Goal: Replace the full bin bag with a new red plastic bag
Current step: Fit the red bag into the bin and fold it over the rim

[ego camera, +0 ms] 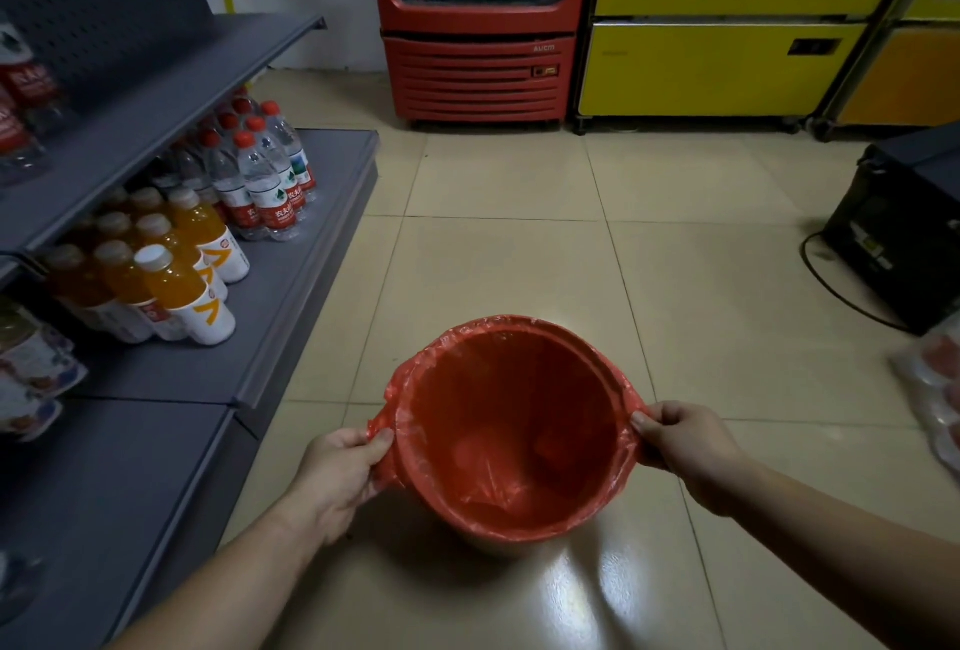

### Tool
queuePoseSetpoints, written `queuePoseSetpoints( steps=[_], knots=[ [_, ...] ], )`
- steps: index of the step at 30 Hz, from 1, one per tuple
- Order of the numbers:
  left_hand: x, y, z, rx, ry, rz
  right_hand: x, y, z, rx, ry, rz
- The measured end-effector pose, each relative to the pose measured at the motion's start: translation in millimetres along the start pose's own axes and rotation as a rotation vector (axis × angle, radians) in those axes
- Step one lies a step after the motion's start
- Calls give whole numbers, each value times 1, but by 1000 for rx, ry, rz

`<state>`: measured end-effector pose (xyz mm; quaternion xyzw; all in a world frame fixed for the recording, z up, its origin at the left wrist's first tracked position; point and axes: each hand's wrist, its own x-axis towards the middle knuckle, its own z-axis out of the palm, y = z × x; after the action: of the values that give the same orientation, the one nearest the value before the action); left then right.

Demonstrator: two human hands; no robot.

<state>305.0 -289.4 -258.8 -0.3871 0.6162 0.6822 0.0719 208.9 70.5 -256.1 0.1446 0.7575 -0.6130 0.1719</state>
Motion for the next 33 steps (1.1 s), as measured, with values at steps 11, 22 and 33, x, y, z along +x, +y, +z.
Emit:
queuePoseSetpoints(
  steps=[11,22,33],
  knots=[
    [1,-16,-3,397,212,319,-12,-3,4,-39,-27,-33],
    [-45,-1,10,205,72,82,-56,-11,14,-75,-104,100],
    [-32,-17,10,168,130,132,-50,3,12,-84,-69,68]
  ],
)
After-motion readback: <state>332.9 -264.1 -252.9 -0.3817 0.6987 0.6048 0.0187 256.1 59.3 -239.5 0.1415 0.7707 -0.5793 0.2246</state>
